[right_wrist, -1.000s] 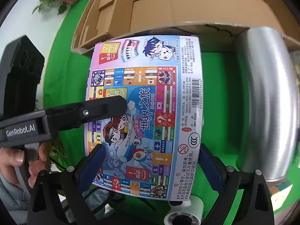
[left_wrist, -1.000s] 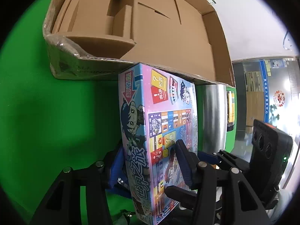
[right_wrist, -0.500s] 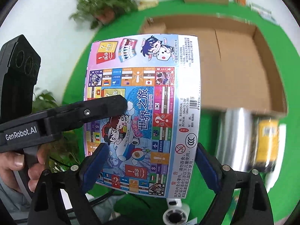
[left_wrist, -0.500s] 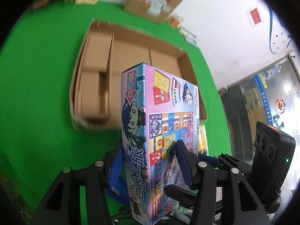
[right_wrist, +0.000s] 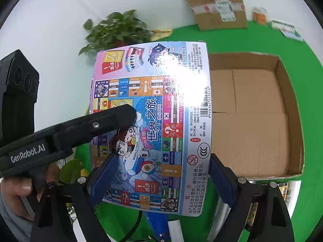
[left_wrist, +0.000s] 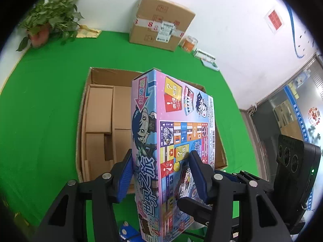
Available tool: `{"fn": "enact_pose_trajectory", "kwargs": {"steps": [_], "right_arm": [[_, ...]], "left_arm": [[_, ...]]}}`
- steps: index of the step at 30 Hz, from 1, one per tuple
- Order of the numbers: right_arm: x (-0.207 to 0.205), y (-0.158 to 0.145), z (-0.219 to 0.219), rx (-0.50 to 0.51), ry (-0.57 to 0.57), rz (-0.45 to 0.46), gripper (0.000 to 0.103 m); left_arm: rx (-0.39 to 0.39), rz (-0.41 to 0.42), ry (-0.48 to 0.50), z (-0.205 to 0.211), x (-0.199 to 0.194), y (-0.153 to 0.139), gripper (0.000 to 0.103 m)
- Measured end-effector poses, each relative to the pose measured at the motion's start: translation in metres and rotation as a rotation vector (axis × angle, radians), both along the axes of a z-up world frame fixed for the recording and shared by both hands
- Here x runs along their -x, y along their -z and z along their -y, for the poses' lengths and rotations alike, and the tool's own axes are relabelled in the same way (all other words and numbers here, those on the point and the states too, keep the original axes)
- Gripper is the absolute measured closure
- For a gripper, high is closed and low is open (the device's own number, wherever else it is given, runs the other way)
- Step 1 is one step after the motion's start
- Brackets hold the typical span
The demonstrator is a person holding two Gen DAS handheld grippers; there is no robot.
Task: Organize rigid objects
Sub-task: 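Carry the game box over and lay it flat inside the large box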
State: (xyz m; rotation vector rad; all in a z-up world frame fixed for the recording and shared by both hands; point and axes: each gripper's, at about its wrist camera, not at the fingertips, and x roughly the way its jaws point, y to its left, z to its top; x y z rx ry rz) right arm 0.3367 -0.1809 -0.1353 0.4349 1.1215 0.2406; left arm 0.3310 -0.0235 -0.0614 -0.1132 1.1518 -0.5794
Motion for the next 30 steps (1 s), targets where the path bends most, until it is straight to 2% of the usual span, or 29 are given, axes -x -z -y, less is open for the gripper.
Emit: {"fn": "enact_pose_trajectory", "kwargs": {"steps": [1,6,11,14,20,24,28,30], "right_arm": [[0.004,0.014,0.011,-0.002,0.005,-0.009,0.016],[0.010,0.014,0.015,-0.025,0.034,-0.083,0.016],[-0.001,0.020,0.011,-0.056,0.030,-0.162,0.016],[-0.012,0.050,0.015,-0.081,0.027,-0.205,0.016],[-0.032,0.095,0.026,-0.135,0.044,-0.254,0.016],[-0.040,0.107,0.032,-0.131,0.037,-0.254,0.017],[-0.055,0.109,0.032,-0.154,0.038,-0.274,0.021],[-0.058,0.110,0.030,-0.140,0.022,-0.276,0.024]], "left_arm": [[-0.005,-0.007,0.004,0.004,-0.004,0.000,0.050],[-0.025,-0.085,0.019,0.020,-0.030,0.032,0.050],[-0.057,-0.158,0.033,0.026,-0.049,0.069,0.050],[-0.092,-0.202,0.032,0.029,-0.060,0.093,0.050],[-0.106,-0.311,-0.014,0.024,-0.081,0.136,0.050],[-0.096,-0.317,-0.006,0.025,-0.086,0.139,0.049],[-0.146,-0.322,0.012,0.030,-0.093,0.140,0.046],[-0.178,-0.323,0.007,0.027,-0.094,0.139,0.048]]}}
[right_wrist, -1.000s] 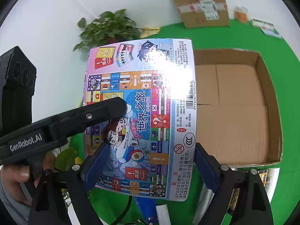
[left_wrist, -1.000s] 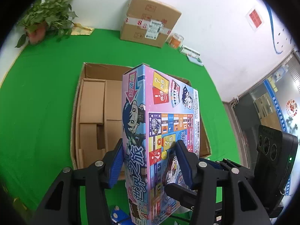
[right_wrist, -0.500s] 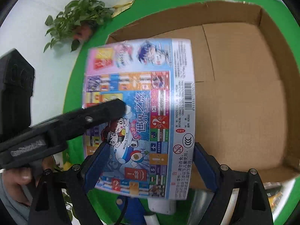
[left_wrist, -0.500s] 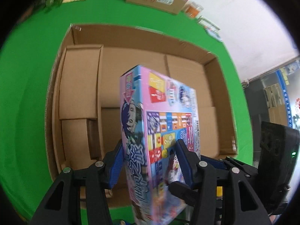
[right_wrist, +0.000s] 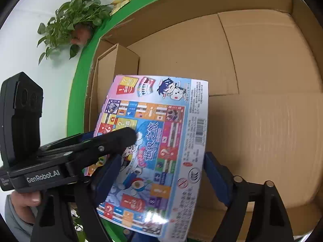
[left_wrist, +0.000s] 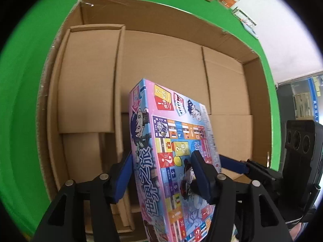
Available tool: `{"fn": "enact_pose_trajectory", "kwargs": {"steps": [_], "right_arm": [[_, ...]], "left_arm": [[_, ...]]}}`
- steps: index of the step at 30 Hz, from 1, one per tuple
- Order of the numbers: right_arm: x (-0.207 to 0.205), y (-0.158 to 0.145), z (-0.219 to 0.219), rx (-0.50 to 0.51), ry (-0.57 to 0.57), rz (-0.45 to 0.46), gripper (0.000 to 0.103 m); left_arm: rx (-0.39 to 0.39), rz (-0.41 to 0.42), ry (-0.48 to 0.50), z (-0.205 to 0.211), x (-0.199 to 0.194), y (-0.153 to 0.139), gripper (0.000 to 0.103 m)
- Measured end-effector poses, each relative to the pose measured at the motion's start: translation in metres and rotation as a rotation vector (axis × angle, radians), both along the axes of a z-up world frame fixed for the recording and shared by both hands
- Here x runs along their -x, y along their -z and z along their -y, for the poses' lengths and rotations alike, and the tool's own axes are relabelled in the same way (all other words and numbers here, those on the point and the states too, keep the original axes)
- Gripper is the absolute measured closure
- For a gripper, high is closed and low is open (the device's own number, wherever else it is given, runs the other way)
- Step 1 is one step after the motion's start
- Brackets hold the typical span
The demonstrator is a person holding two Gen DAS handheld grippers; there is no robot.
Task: Organize rigid objects
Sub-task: 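Carry the game box over and lay it flat inside the large box, then open the left tool and withdraw it from the game box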
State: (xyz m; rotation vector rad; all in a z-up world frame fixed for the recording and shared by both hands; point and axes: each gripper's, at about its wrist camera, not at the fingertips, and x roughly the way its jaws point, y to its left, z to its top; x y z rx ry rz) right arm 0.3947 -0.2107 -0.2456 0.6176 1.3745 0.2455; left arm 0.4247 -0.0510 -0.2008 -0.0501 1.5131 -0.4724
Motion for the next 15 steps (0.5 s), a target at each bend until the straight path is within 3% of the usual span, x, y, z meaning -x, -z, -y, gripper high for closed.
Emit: {"fn": "enact_pose_trajectory", "kwargs": {"steps": [5,11,15], "right_arm": [[-0.005,0.018,-0.010,0.039,-0.023,-0.097,0.035],[-0.002,0.022,-0.018,0.075,-0.028,-0.073,0.039],[0.000,0.022,-0.037,0.138,-0.124,-0.057,0.042]], "left_arm": [[0.004,0.059,0.012,-0.018,0.007,-0.030,0.046],[0.009,0.045,0.028,-0.035,0.023,-0.038,0.046],[0.006,0.037,0.014,-0.045,0.036,-0.036,0.046]]}}
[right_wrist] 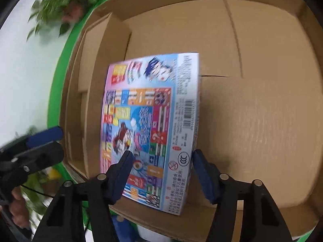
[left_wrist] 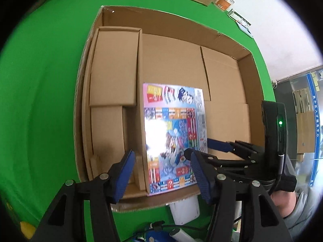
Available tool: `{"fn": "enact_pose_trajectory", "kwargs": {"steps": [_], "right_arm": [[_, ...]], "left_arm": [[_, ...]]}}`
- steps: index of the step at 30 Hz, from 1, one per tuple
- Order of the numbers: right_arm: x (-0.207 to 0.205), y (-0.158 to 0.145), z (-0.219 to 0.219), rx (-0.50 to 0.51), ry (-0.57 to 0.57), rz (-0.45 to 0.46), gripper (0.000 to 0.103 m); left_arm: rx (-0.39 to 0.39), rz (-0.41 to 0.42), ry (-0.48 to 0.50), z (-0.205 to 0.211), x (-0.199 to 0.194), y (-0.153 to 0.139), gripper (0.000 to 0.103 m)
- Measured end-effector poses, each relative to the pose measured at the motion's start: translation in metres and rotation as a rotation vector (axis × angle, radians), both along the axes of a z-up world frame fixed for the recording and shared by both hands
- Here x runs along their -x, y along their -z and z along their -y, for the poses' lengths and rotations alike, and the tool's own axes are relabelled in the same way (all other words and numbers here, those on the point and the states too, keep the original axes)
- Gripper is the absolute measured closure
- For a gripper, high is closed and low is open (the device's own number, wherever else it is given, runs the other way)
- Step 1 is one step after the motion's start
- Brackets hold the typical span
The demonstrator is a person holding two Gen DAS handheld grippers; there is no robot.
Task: Organize rigid objects
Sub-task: 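Open the left tool and withdraw it from the game box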
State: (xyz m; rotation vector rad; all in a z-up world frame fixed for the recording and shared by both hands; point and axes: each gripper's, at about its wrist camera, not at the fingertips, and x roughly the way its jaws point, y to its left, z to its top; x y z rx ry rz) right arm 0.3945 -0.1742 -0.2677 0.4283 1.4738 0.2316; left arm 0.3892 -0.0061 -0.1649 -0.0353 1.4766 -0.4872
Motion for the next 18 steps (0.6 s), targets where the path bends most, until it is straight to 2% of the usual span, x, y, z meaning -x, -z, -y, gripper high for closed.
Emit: {"fn": "enact_pose_trajectory", "kwargs": {"steps": [2,4,6,8,10,12,15,18], "right_arm": [[0.003,-0.003,0.000,-0.016,-0.008,0.001,0.042],[0.009,-0.018,0.007,-0.004,0.020,0.039,0.042],[0.021,-0.049,0.013,0.100,0.032,0.135,0.031],[0.037,-0.085,0.017,0.184,0.055,0.241,0.003],[0.056,-0.118,0.018,0.262,0.077,0.323,0.001],[0.074,-0.142,0.016,0.326,0.090,0.347,0.001],[0.104,-0.172,0.014,0.382,0.146,0.350,0.001],[0.139,-0.194,0.008,0.376,0.201,0.348,0.001]], "left_arm": [[-0.031,0.017,0.005,-0.003,0.006,-0.003,0.046],[-0.073,0.079,-0.005,-0.008,0.014,-0.016,0.048],[-0.084,0.193,-0.014,-0.012,0.024,-0.040,0.046],[-0.101,0.344,-0.035,-0.014,0.037,-0.071,0.044],[-0.117,0.446,-0.048,-0.015,0.050,-0.094,0.024],[-0.107,0.522,-0.061,-0.017,0.063,-0.114,0.021],[-0.058,0.533,-0.076,-0.025,0.078,-0.128,0.021],[-0.033,0.511,-0.066,-0.031,0.090,-0.132,0.021]]}}
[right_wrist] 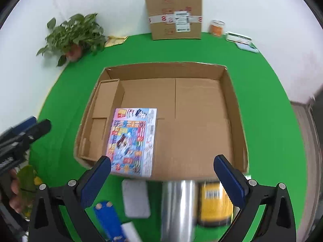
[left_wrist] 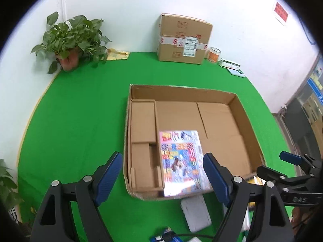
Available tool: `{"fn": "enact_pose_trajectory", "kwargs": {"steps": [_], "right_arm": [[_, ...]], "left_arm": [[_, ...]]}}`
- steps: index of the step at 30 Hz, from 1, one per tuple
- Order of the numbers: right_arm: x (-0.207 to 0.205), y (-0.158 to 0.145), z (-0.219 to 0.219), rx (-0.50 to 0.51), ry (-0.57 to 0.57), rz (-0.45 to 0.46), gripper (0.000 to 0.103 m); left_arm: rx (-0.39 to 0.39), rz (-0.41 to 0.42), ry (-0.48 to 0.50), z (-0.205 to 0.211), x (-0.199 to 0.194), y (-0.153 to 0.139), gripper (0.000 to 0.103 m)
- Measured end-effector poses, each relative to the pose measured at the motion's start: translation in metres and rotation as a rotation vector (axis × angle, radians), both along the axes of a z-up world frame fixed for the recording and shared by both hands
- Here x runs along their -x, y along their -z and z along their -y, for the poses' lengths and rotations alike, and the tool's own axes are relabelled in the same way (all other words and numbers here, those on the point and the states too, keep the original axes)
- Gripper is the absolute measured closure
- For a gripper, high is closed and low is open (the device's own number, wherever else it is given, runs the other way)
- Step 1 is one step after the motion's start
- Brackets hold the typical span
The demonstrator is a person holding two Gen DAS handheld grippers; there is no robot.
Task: Organize rigid objects
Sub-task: 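Open the left tool and withdraw it from the game box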
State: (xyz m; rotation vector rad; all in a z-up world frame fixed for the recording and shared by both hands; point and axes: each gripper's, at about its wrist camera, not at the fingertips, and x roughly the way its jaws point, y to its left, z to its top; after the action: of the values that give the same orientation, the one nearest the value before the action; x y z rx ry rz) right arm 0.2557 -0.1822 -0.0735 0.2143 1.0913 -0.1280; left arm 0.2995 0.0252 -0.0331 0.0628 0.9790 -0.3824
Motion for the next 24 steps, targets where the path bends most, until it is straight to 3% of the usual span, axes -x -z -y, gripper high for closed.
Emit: {"fn": "enact_pose_trajectory", "kwargs": {"steps": [2,3,4,5,6,9,10,11,12,13,14,15,17,24], "right_arm": [[0.019,-0.010,-0.006,0.010,0.011,0.004,0.001],[0.029,-0.015,-0.010,0.022,0.013,0.006,0.001],[0.042,-0.022,-0.009,0.028,0.012,0.008,0.001],[0.053,-0.028,-0.012,0.036,0.008,0.010,0.001],[0.063,-0.032,-0.015,0.042,0.005,0.012,0.001],[0.086,-0.043,-0.017,0.047,-0.005,0.037,0.011],[0.094,-0.047,-0.017,0.052,-0.011,0.046,0.025],[0.099,-0.050,-0.018,0.063,-0.016,0.052,0.031],[0.104,-0.053,-0.017,0.062,-0.018,0.061,0.031],[0.105,-0.054,-0.016,0.056,-0.017,0.070,0.031],[0.109,-0.057,-0.015,0.049,-0.018,0.079,0.029],[0.113,-0.059,-0.013,0.041,-0.022,0.086,0.025],[0.120,-0.061,-0.007,0.016,-0.033,0.101,0.001],[0.151,-0.059,0.024,-0.038,-0.049,0.115,0.001]], "left_arm": [[0.006,-0.015,0.012,-0.006,0.011,0.000,0.022],[0.009,-0.022,0.012,-0.008,0.015,0.001,0.032],[0.021,-0.031,0.017,-0.010,0.019,0.001,0.059],[0.031,-0.053,0.024,-0.011,0.025,0.004,0.075],[0.032,-0.081,0.033,-0.012,0.030,0.006,0.099],[0.047,-0.055,0.060,-0.011,0.049,-0.001,0.100],[0.057,-0.034,0.066,-0.010,0.056,-0.007,0.098],[0.055,-0.009,0.050,-0.009,0.063,-0.013,0.094],[0.035,0.000,0.017,-0.006,0.068,-0.017,0.063],[0.032,-0.003,-0.001,-0.006,0.070,-0.018,0.021],[0.051,0.003,-0.024,-0.006,0.075,-0.021,0.011],[0.077,0.019,-0.039,-0.007,0.080,-0.025,0.011],[0.088,0.017,-0.060,-0.006,0.088,-0.030,0.011],[-0.003,0.057,-0.122,0.010,0.124,-0.046,0.011]]}}
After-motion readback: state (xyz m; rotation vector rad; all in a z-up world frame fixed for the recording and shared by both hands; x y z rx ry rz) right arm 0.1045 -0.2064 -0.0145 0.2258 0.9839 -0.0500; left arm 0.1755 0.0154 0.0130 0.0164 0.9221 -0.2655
